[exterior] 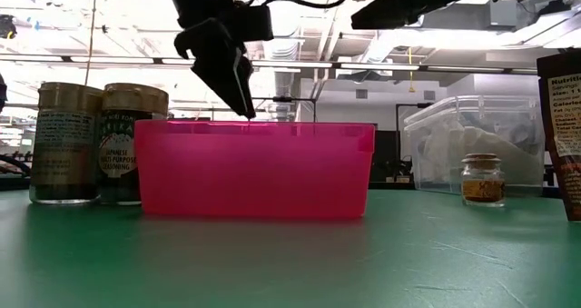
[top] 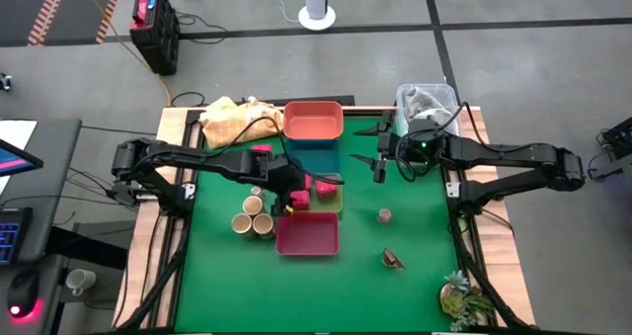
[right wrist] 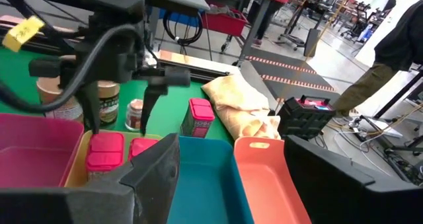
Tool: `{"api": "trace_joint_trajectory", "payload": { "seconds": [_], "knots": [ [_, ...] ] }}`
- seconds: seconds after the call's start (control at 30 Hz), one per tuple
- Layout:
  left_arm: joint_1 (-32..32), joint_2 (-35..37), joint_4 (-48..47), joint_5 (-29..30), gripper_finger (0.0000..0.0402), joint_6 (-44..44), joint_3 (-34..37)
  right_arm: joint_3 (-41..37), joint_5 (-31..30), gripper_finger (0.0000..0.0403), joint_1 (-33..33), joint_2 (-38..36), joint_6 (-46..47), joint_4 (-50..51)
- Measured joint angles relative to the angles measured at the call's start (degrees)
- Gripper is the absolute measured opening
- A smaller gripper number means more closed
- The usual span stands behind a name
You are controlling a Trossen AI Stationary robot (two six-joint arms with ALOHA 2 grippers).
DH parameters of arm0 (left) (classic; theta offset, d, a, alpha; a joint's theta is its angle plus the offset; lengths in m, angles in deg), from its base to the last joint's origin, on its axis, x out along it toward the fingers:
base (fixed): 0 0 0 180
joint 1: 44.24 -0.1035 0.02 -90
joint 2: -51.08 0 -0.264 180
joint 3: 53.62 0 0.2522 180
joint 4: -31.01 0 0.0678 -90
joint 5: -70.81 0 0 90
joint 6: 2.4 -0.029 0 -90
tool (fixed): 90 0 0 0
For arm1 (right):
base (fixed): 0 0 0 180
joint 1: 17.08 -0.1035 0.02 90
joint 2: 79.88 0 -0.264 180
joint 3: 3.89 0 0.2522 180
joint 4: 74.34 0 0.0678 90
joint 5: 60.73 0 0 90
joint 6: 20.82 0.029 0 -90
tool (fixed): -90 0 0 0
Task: Sort spices by type
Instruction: Put the red seasoning bottle into the green bin
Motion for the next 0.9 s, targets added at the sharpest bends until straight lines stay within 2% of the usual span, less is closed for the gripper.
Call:
{"api": "trace_joint_trajectory", "payload": {
  "seconds": [0.17,0.4,0.57,0.73,0.9],
  "knots": [
    [-2.1,0.8,-7.4,5.5,0.0273,-1.8,-2.9,0.0,0.0,0.0299,0.0,0.0,0.0,0.0],
    [-10.0,1.6,-10.5,5.4,0.0272,-3.3,-2.7,0.0,0.0,0.0299,0.0,0.0,0.5,0.4],
    [-17.6,1.7,-11.1,4.1,0.0272,-6.4,-2.6,0.0,0.0,0.0299,0.0,0.0,0.6,1.0],
    [-25.0,1.7,-13.8,-0.2,0.0272,-9.2,-2.6,0.0,0.0,0.0299,-0.5,0.0,0.5,0.9],
    [-29.4,1.7,-13.1,-2.1,0.0272,-11.8,0.1,0.0,0.0,0.0299,-0.5,0.0,0.6,0.9]
  ]
}}
